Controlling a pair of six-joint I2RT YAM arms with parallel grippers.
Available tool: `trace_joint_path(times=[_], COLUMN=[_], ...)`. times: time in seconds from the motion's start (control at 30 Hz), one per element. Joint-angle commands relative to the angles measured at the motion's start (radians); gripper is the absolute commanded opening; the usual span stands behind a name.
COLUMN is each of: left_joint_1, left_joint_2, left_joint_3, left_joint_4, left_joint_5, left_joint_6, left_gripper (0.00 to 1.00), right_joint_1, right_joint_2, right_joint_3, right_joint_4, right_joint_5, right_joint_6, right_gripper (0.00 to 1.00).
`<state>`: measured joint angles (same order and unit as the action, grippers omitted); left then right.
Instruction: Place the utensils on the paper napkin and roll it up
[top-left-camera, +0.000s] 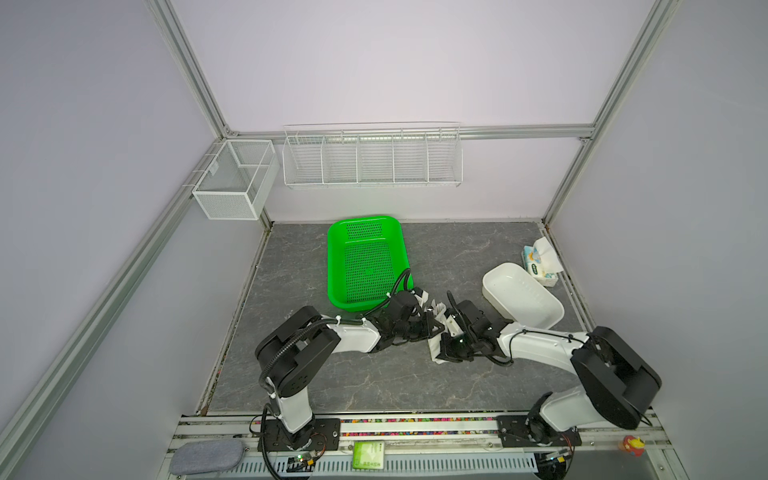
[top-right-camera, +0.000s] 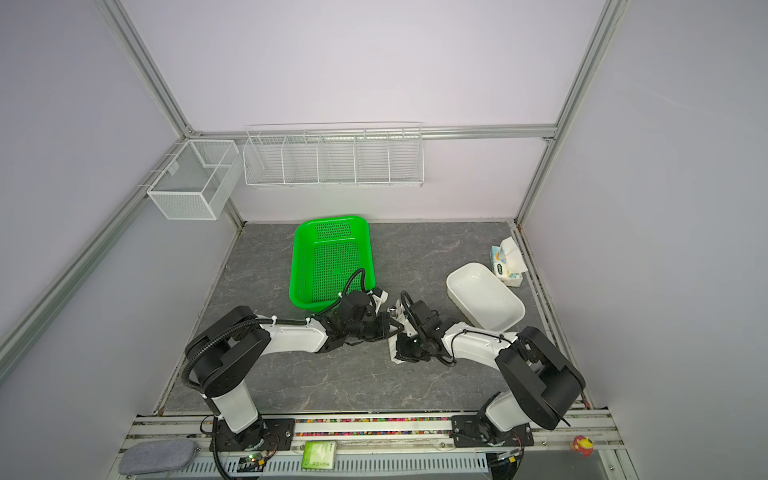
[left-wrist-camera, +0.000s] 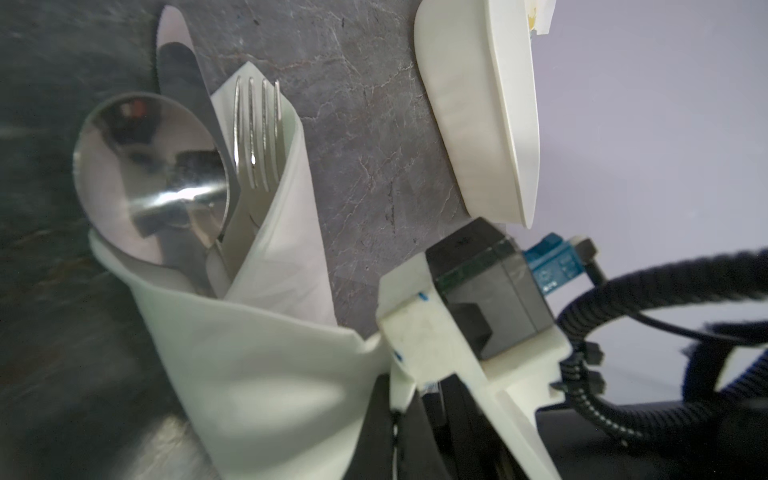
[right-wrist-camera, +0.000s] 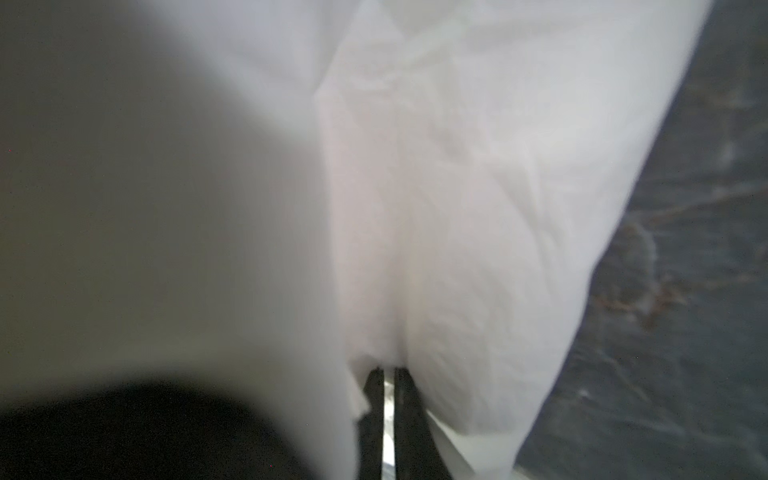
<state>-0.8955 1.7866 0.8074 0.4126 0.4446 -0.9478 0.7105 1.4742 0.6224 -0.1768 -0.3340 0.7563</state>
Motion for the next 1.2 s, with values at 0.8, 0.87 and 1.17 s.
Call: trace_joint_path(times=[0.8,0.87,1.17], left_joint_1=[-0.025,-0.025,-0.030], left_joint_2=[0.047,0.055,0.088], left_joint_3=[0.066,0.071,0.094], left_joint_4=[0.039,0.040,0.042], left_joint_5=[0.016,0.017,0.028], left_joint_6=[-0.017,-0.019,-0.022], left_gripper=[0.00,0.00,0.00], right_joint_1=[-0.035,-0.036,-0.037], right_joint_2=[-0.055,-0.055,-0.053], right_joint_3=[-0.094,-0.096,-0.092], right_joint_4=[-0.001,-0.001,0.003], right_joint_5=[0.019,0.021,0.014], right_joint_6=[0.025,0.024,0.023], right_gripper=[0.11,0.11,0.11])
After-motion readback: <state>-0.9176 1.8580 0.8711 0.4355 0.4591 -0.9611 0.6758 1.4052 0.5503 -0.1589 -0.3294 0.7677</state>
